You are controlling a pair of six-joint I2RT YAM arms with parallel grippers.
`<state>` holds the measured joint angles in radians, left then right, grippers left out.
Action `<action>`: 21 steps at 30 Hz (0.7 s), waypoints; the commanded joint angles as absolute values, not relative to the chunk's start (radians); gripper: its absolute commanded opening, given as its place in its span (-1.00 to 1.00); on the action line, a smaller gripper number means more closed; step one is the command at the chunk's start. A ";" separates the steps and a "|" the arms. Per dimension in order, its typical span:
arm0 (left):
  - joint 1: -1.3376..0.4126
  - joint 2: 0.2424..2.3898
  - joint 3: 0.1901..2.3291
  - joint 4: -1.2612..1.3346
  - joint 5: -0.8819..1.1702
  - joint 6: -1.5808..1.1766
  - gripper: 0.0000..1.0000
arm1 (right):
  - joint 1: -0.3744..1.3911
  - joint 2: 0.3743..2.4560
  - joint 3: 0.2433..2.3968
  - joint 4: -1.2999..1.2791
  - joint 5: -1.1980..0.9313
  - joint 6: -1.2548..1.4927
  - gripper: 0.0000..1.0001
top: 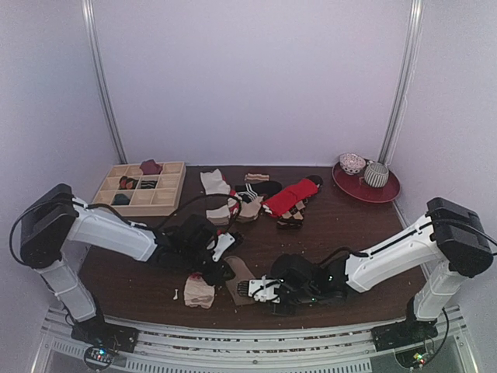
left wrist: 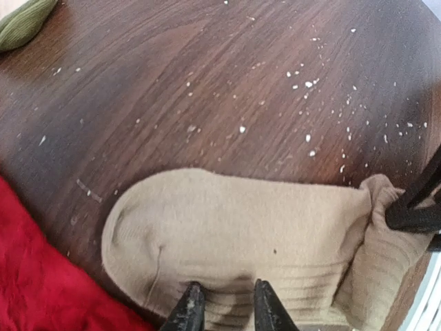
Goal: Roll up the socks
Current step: Roll the sock at the center of the board.
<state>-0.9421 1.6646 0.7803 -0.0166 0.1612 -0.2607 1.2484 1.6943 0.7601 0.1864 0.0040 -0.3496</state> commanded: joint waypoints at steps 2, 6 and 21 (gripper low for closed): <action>-0.937 1.733 0.850 0.036 0.203 -0.229 -0.52 | 1.274 1.702 0.738 0.101 0.010 -0.341 -0.67; -0.937 1.828 0.872 0.025 0.210 -0.211 -0.56 | 1.302 1.723 0.772 0.042 0.036 -0.365 -0.67; -0.937 1.924 0.840 0.092 0.206 -0.186 -0.61 | 1.223 1.885 0.973 -0.226 -0.257 -0.389 -0.67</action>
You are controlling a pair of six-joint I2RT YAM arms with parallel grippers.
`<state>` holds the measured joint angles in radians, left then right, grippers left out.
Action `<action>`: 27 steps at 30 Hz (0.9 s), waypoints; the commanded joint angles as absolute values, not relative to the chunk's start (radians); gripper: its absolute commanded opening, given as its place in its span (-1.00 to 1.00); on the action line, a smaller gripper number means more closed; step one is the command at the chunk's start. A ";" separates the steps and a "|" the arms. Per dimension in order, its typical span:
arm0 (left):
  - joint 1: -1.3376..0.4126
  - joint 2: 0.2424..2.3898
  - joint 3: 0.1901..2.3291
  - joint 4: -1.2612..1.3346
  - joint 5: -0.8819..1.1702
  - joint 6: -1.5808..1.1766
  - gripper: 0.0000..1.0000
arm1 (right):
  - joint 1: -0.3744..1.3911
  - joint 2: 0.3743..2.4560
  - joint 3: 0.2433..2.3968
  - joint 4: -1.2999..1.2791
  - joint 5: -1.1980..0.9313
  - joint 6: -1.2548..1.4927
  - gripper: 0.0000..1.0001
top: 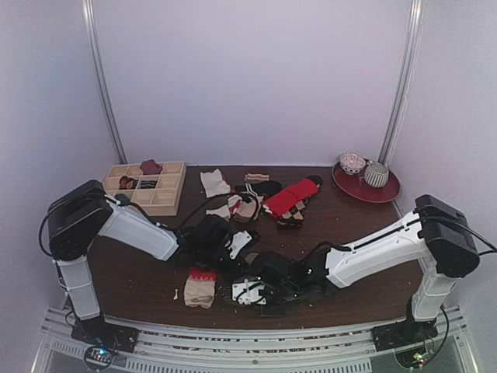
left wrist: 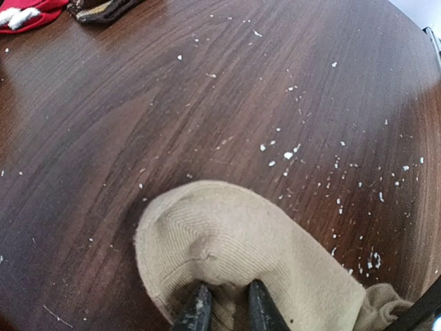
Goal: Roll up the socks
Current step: Roll the sock at the center of the board.
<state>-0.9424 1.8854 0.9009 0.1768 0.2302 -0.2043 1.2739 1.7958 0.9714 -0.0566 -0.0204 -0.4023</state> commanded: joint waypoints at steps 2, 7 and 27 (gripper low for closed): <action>-0.937 1.917 0.831 0.096 0.201 -0.184 -0.61 | 1.172 1.912 0.975 -0.219 -0.374 -0.343 -0.67; -0.936 1.891 0.828 0.084 0.162 -0.176 -0.56 | 1.101 1.926 0.921 -0.152 -0.538 -0.233 -0.67; -0.925 1.578 0.807 0.069 0.013 -0.106 -0.25 | 1.013 2.077 0.892 -0.145 -0.671 0.013 -0.67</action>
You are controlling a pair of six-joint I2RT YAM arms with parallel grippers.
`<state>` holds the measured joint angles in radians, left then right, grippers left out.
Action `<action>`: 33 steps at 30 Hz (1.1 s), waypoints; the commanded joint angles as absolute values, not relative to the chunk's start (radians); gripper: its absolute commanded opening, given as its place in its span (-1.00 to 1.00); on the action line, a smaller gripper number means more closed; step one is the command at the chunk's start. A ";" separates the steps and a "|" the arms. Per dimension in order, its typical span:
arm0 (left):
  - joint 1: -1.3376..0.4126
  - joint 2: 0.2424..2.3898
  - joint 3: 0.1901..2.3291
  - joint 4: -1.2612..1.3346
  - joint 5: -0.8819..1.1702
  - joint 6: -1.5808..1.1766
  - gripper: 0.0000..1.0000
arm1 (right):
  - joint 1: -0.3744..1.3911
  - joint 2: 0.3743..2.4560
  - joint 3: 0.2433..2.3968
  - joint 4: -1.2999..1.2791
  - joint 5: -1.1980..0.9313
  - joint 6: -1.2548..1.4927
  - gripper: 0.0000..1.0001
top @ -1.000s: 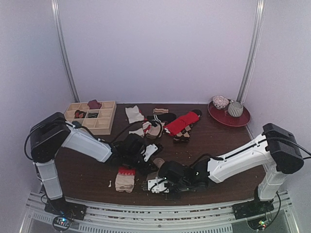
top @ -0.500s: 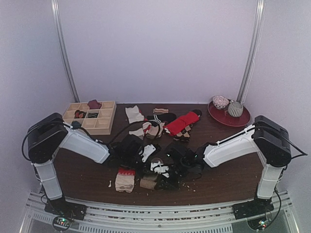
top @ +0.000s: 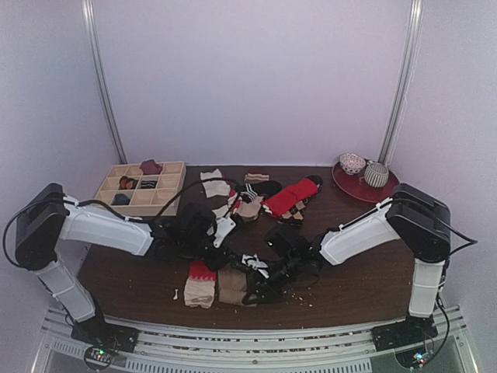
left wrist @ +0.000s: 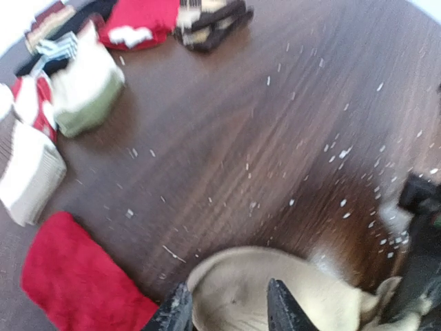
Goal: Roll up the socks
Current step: Roll the sock at the center of the board.
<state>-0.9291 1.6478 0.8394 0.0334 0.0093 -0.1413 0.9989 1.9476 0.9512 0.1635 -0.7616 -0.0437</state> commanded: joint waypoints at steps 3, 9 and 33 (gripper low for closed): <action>-0.927 1.514 0.731 0.101 0.072 -0.113 -0.25 | 1.005 2.079 0.910 -0.172 -0.661 0.033 -0.67; -0.950 1.336 0.521 0.195 0.194 -0.158 -0.14 | 1.001 2.092 0.950 -0.230 -0.647 0.023 -0.67; -1.065 1.465 0.413 0.438 0.314 -0.152 0.05 | 0.994 2.137 1.014 -0.268 -0.627 0.001 -0.67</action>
